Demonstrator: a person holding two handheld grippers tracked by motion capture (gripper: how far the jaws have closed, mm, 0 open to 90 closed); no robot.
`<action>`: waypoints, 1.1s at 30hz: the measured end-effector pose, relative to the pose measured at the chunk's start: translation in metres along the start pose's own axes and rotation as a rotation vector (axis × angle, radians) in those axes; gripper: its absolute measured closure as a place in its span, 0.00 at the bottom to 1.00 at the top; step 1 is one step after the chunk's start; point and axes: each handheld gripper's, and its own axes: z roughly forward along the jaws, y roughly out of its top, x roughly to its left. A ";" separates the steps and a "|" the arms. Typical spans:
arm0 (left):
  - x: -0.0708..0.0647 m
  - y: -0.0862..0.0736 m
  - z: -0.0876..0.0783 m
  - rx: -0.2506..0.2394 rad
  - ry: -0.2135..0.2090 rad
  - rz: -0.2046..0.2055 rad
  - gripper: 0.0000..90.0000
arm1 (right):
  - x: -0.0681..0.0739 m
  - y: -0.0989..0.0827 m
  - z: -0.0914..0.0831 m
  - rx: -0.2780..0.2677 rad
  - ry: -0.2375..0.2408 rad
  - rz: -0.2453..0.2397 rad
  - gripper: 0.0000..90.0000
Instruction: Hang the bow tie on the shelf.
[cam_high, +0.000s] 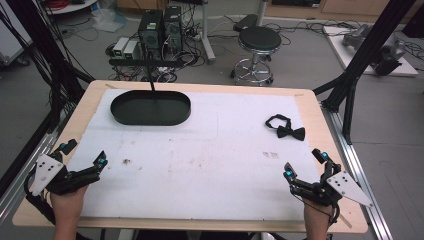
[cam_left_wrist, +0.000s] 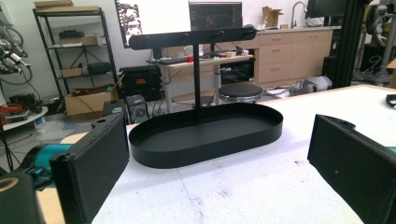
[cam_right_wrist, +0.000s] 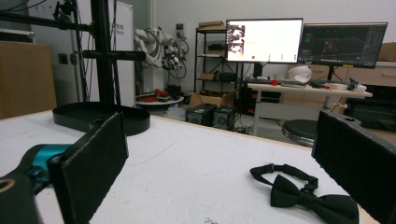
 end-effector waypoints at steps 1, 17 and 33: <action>0.000 0.000 0.000 0.000 -0.001 -0.002 0.06 | 0.000 0.000 0.000 -0.003 0.005 -0.003 0.03; 0.004 -0.001 -0.002 0.011 -0.005 -0.017 0.06 | -0.001 0.008 0.017 0.087 0.053 -0.043 0.03; 0.002 -0.002 0.001 0.024 -0.015 -0.015 0.06 | -0.037 0.026 0.070 0.249 0.137 -0.062 0.03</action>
